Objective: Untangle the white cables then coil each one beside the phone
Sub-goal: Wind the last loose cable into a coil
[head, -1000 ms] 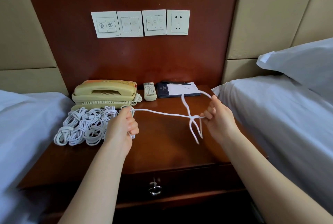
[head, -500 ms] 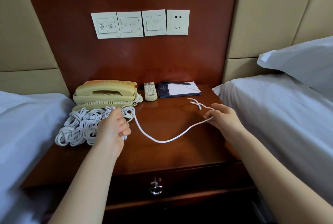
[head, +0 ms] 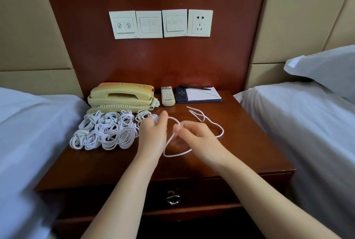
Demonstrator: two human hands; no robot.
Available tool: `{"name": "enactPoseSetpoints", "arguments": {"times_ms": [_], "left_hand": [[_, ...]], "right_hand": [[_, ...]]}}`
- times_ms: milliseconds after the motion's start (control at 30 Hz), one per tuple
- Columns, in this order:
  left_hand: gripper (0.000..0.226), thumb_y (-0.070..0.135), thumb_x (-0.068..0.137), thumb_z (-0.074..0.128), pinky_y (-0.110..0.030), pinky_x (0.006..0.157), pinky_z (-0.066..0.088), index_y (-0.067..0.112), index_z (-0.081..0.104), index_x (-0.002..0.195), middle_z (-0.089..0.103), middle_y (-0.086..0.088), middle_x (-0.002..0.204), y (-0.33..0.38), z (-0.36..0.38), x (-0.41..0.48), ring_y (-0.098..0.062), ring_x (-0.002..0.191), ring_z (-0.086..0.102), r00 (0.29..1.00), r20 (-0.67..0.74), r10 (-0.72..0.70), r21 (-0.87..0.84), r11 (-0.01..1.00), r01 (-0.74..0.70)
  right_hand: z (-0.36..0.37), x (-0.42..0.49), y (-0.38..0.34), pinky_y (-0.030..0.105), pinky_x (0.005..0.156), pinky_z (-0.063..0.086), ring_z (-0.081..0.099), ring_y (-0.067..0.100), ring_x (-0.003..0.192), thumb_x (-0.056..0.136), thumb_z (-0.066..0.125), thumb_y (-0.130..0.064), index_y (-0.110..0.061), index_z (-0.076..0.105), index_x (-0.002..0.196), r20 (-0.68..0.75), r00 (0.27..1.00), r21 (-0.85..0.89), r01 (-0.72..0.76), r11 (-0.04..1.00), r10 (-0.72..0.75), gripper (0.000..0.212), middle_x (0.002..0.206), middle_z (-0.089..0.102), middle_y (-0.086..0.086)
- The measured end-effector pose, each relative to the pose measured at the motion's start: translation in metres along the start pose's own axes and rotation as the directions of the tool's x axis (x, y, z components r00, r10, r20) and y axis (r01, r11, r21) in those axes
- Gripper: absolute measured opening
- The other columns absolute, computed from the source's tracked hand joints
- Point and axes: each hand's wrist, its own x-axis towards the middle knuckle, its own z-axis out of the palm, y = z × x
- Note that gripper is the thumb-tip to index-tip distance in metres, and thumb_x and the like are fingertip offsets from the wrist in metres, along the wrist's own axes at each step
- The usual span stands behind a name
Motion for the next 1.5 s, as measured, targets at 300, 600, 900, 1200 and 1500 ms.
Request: {"name": "enactPoseSetpoints", "arguments": {"times_ms": [300, 600, 900, 1200, 1500], "left_hand": [[0.054, 0.036, 0.098, 0.021, -0.012, 0.035, 0.017, 0.009, 0.038, 0.054, 0.027, 0.002, 0.036, 0.005, -0.001, -0.001, -0.01, 0.028, 0.022, 0.708, 0.642, -0.296, -0.118, 0.874, 0.472], [0.043, 0.024, 0.092, 0.027, -0.015, 0.031, 0.018, 0.013, 0.04, 0.053, 0.023, 0.007, 0.04, 0.011, -0.004, -0.012, -0.003, 0.031, 0.019, 0.467, 0.868, -0.167, -0.141, 0.819, 0.556], [0.046, 0.027, 0.102, 0.025, -0.017, 0.035, 0.025, 0.014, 0.039, 0.061, 0.029, 0.007, 0.043, 0.015, -0.005, -0.01, -0.004, 0.033, 0.026, 0.73, 0.683, -0.034, -0.598, 0.547, 0.586], [0.043, 0.032, 0.104, 0.025, -0.014, 0.036, 0.031, 0.012, 0.041, 0.068, 0.039, 0.005, 0.043, 0.013, 0.01, 0.002, -0.006, 0.033, 0.036, 0.886, 0.438, -0.154, -0.745, 0.489, 0.453], [0.04, 0.022, 0.104, 0.029, -0.013, 0.036, 0.039, 0.008, 0.045, 0.071, 0.053, 0.004, 0.038, 0.003, 0.023, 0.004, -0.006, 0.033, 0.051, 0.948, 0.285, -0.143, -0.488, 0.829, 0.272]], "right_hand": [[-0.025, 0.013, 0.009, 0.016, 0.039, 0.022, 0.023, 0.004, 0.041, 0.103, 0.034, -0.021, -0.011, 0.046, 0.07, -0.109, 0.977, 0.252, -0.152, 0.956, 0.184, 0.036, 0.052, 0.028, -0.005], [-0.028, 0.018, 0.027, 0.018, 0.05, 0.027, 0.031, 0.003, 0.049, 0.1, 0.043, -0.019, -0.016, 0.044, 0.059, -0.224, 0.974, -0.16, 0.001, 0.987, -0.038, 0.041, 0.051, 0.036, -0.009], [-0.021, 0.009, 0.016, 0.037, 0.062, 0.042, 0.051, 0.024, 0.064, 0.1, 0.037, -0.032, -0.013, 0.051, 0.07, -0.018, 0.999, -0.712, -0.04, 0.701, 0.039, 0.038, 0.068, 0.057, 0.004], [-0.019, -0.011, -0.015, 0.036, 0.069, 0.044, 0.053, 0.027, 0.08, 0.1, 0.034, -0.036, -0.023, 0.041, 0.079, 0.161, 0.978, -0.892, 0.088, 0.444, 0.13, 0.026, 0.083, 0.052, 0.001], [-0.026, -0.022, -0.024, 0.034, 0.062, 0.039, 0.047, 0.029, 0.071, 0.097, 0.041, -0.038, -0.022, 0.039, 0.064, 0.198, 0.978, -0.862, 0.202, 0.464, -0.059, 0.037, 0.067, 0.046, -0.003]]}}
